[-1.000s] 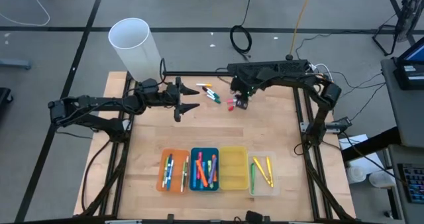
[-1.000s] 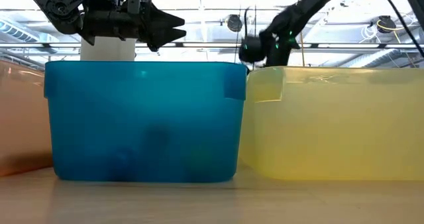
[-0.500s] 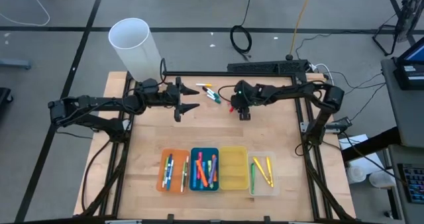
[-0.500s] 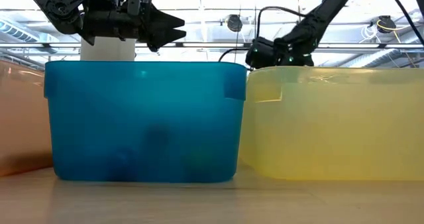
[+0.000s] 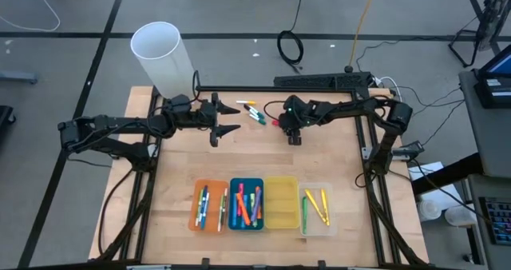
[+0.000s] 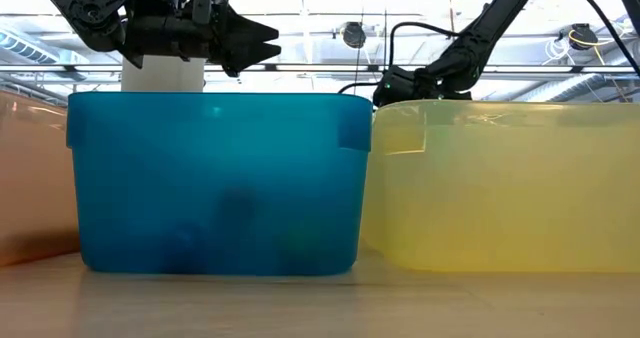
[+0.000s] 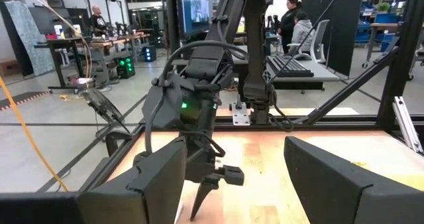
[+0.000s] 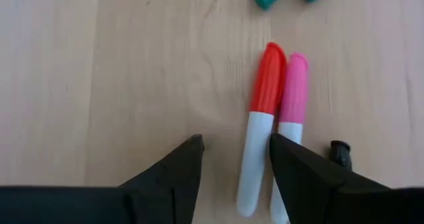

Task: Pick & Place Markers
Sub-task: Put the red highlighter pen into the yellow bin

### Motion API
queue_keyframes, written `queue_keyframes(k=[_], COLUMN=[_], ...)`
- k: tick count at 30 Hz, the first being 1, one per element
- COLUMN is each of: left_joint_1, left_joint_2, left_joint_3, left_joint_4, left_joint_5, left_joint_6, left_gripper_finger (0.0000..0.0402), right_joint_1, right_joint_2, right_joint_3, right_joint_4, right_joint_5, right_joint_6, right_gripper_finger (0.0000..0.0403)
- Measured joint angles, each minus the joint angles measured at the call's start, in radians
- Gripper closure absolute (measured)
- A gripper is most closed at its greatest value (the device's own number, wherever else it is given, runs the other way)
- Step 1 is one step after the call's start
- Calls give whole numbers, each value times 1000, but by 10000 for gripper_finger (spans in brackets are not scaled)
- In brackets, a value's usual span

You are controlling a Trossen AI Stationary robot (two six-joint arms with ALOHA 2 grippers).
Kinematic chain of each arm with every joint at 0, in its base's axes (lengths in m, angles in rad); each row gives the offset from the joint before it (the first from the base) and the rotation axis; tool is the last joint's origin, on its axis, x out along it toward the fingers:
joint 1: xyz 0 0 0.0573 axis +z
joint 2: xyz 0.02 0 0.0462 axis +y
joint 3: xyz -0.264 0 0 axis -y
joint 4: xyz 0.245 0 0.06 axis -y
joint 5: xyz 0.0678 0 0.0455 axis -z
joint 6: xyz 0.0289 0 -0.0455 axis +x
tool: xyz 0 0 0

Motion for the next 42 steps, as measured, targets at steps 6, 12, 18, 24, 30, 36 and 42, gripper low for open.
queue_keyframes(k=[6, 12, 18, 24, 30, 36, 42], left_joint_1=[0, 0, 0, 0, 0, 0, 0], left_joint_2=[0, 0, 0, 0, 0, 0, 0], left_joint_3=[0, 0, 0, 0, 0, 0, 0], left_joint_4=[-4, -5, -5, -5, -5, -5, -9], left_joint_5=[0, 0, 0, 0, 0, 0, 0], left_joint_6=[0, -10, -13, -13, -24, -39, -70], left_gripper_finger=[146, 146, 146, 147, 146, 146, 146], right_joint_1=[0, 0, 10, 53, 160, 359, 597], right_joint_2=[21, 23, 23, -36, -218, -356, -380], right_joint_3=[0, -1, -3, -9, -7, -7, -26], right_joint_4=[-15, -27, -38, -26, -41, -84, -91], right_joint_5=[-5, -8, -6, 0, -43, -113, -103], right_joint_6=[60, 106, 134, 169, 250, 399, 567], right_gripper_finger=[239, 320, 382, 384, 384, 384, 384])
